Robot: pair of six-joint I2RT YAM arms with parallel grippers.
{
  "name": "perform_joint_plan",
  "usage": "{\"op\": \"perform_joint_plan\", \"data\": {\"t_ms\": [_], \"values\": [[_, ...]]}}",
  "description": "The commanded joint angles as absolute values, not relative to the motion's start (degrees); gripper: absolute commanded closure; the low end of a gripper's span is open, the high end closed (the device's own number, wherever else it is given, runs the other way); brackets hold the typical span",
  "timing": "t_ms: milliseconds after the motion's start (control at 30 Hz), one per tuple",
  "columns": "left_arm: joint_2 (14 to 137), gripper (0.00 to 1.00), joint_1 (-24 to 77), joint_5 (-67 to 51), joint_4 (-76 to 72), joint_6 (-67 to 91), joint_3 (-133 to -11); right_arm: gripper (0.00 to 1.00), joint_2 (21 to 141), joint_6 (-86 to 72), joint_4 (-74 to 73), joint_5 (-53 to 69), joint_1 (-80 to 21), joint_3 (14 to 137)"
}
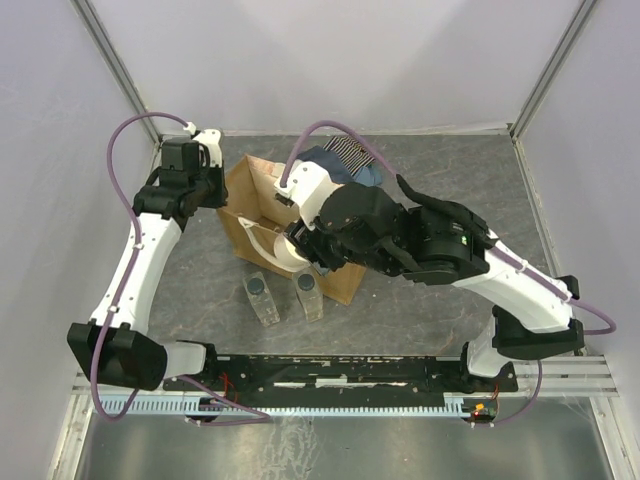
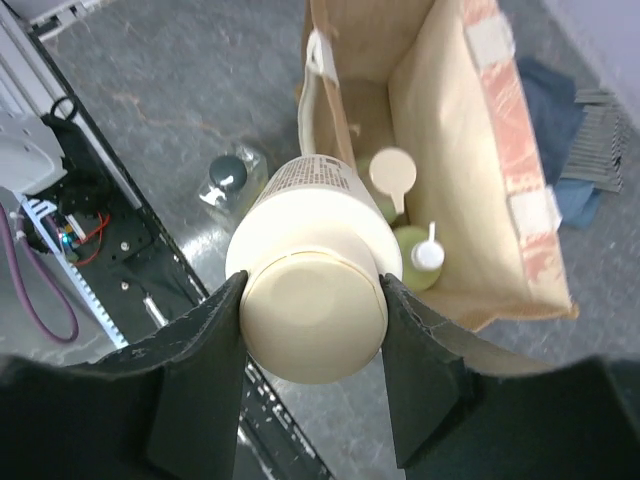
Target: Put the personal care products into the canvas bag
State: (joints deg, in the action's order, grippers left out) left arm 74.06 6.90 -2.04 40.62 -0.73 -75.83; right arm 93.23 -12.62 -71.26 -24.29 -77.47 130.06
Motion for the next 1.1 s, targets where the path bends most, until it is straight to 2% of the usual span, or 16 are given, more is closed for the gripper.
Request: {"op": "perform_joint_plan", "data": {"t_ms": [0,233,500,667,1067], "values": [[71.1,0.85,6.7,-2.0,37.7,-0.1,-76.2,0.90,94.2,-3.1,-62.4,-26.6,-76.3,136.2],[70.1,0.85,6.7,-2.6,36.9,0.4,-75.1,0.91,97.2,1.0,-51.0,-20.7,-68.3,136.4],[69.4,0.85,6.7,-3.8,36.9,1.5,-74.2,0.91,103.9,1.3,-46.2,-10.5,-59.6,140.0],[68.9,0.84,6.7,-3.7,36.7,1.6,-73.9,0.91,107.5,0.4,-45.3,-5.7,-57.6,141.1],[69.6,0.84,6.7,-3.4,36.1,2.5,-73.9,0.94,111.4,-3.0,-39.7,0.7,-56.2,131.3]]}}
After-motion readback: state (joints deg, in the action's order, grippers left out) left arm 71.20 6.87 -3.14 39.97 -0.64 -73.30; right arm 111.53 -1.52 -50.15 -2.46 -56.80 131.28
